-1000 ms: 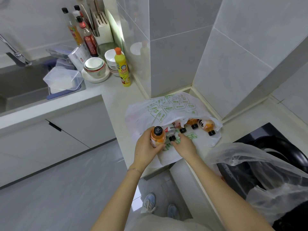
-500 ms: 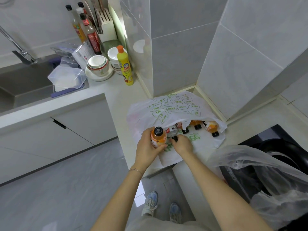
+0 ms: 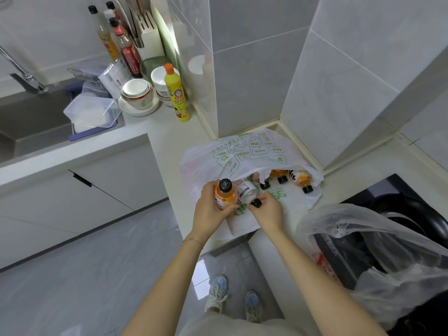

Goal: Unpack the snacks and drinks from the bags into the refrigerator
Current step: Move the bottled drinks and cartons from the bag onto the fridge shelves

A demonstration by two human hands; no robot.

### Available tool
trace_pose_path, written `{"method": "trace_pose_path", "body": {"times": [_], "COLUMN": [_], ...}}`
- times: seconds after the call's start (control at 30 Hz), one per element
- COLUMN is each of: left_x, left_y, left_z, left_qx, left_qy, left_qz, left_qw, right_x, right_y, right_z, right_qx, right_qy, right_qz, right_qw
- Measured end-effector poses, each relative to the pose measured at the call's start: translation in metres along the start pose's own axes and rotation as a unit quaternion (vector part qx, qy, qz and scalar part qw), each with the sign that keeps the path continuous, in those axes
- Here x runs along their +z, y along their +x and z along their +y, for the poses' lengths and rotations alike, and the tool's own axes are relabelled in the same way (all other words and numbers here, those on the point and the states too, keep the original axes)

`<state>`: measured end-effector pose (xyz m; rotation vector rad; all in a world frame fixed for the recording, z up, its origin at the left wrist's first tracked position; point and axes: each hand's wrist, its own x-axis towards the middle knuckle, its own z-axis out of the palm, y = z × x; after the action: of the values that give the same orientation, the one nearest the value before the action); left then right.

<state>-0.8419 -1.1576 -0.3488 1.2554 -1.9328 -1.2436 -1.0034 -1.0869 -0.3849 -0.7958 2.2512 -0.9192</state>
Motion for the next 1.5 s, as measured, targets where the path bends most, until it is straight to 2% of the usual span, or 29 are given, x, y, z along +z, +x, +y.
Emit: {"method": "trace_pose_path", "body": {"times": [0.23, 0.4, 0.63, 0.97, 1.23, 1.5], "left_x": [0.001, 0.002, 0.002, 0.003, 0.003, 0.004], "left_y": [-0.002, -0.003, -0.003, -0.003, -0.001, -0.001], "left_z": [-0.001, 0.002, 0.001, -0.001, -0.003, -0.007], "left_qx": [0.000, -0.008, -0.004, 0.001, 0.004, 0.008], "left_qy": [-0.003, -0.011, -0.021, -0.024, -0.015, -0.022], "left_qz": [0.007, 0.015, 0.014, 0.016, 0.018, 0.011], "left_qw": [1.000, 1.000, 1.000, 1.000, 1.000, 1.000], "right_x": [-0.032, -0.043, -0.064, -0.060, -0.038, -0.021], "right_y": [-0.006, -0.013, -0.017, -0.011, -0.014, -0.013], "right_z": [-0.017, -0.042, -0.063, -0.057, -0.028, -0.030], "right_qx": [-0.110, -0.215, -0.247, -0.227, -0.145, -0.112], "right_qy": [0.019, 0.007, -0.023, -0.004, 0.068, 0.141], "right_qz": [0.028, 0.052, 0.067, 0.046, -0.049, -0.016], "right_qw": [0.993, 0.975, 0.966, 0.973, 0.986, 0.984]}}
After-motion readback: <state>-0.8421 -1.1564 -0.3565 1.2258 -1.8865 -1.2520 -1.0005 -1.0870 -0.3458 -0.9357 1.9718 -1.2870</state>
